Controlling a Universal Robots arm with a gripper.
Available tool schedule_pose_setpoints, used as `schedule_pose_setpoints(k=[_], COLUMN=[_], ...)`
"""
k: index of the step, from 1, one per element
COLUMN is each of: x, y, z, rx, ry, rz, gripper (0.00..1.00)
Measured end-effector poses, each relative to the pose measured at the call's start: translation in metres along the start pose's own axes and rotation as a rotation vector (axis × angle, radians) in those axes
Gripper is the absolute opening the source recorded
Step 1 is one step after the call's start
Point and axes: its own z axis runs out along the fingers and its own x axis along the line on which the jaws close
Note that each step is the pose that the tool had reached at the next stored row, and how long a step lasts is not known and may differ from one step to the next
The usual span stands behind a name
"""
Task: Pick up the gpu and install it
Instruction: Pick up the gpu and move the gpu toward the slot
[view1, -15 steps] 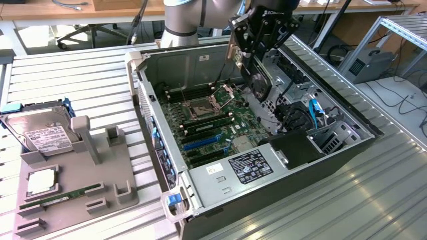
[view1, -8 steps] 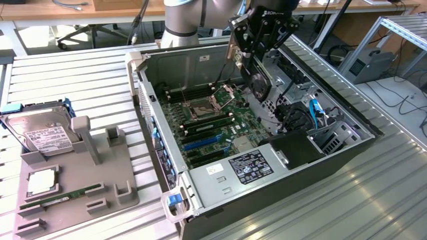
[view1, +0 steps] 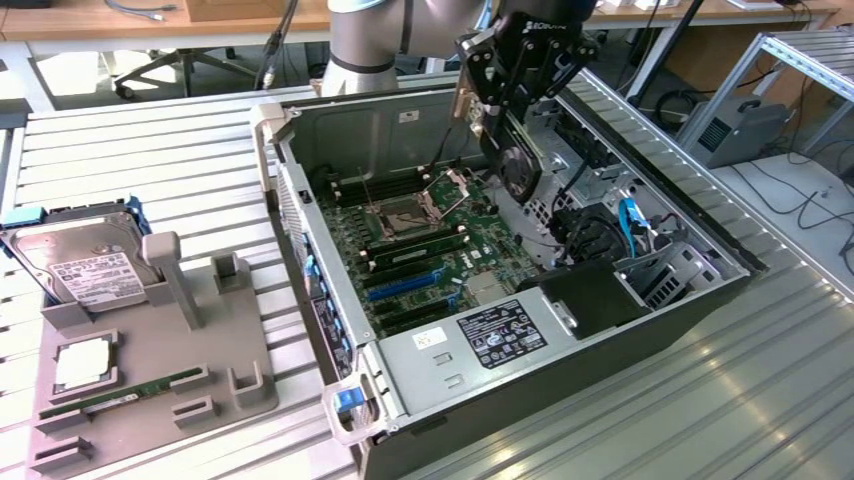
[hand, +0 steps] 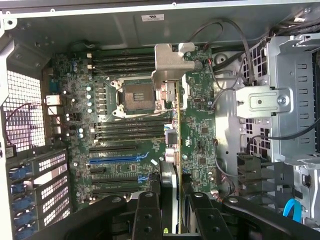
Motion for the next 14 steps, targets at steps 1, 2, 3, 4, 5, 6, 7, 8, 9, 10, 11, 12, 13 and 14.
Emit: schedule_pose_setpoints(k=[1, 2, 3, 4, 5, 6, 7, 8, 9, 10, 11, 12, 13, 14], x=[0.0, 0.0, 0.0, 0.0001, 0.0001, 0.0002, 0.0003, 0.0006, 0.0009, 0.0012, 0.0016, 0.002, 0.0024, 0.0026], y=[0.0002, 0.0004, 0.0004, 0.0005, 0.0006, 0.0007, 0.0009, 0.0013, 0.0018, 0.0022, 0.0028, 0.0032, 0.0033, 0.0035], z=[0.0001, 0.0002, 0.0002, 0.0003, 0.0004, 0.0005, 0.0007, 0.0008, 0.0012, 0.0016, 0.0022, 0.0025, 0.0027, 0.0028], rx=[-0.0001, 0.0, 0.0, -0.0001, -0.0001, 0.0, -0.0001, 0.0001, 0.0, 0.0, -0.0001, -0.0001, -0.0001, -0.0002], ry=[0.0, 0.0, 0.0, 0.0, 0.0, 0.0, 0.0, 0.0, 0.0, -0.0001, -0.0001, 0.0, -0.0001, 0.0], rz=[0.0, 0.0, 0.0, 0.0, 0.0, 0.0, 0.0, 0.0, 0.0, 0.0, 0.0, 0.0, 0.0, 0.0], gripper=[0.27, 0.27, 0.27, 0.27, 0.27, 0.27, 0.27, 0.27, 0.27, 0.27, 0.27, 0.27, 0.27, 0.27])
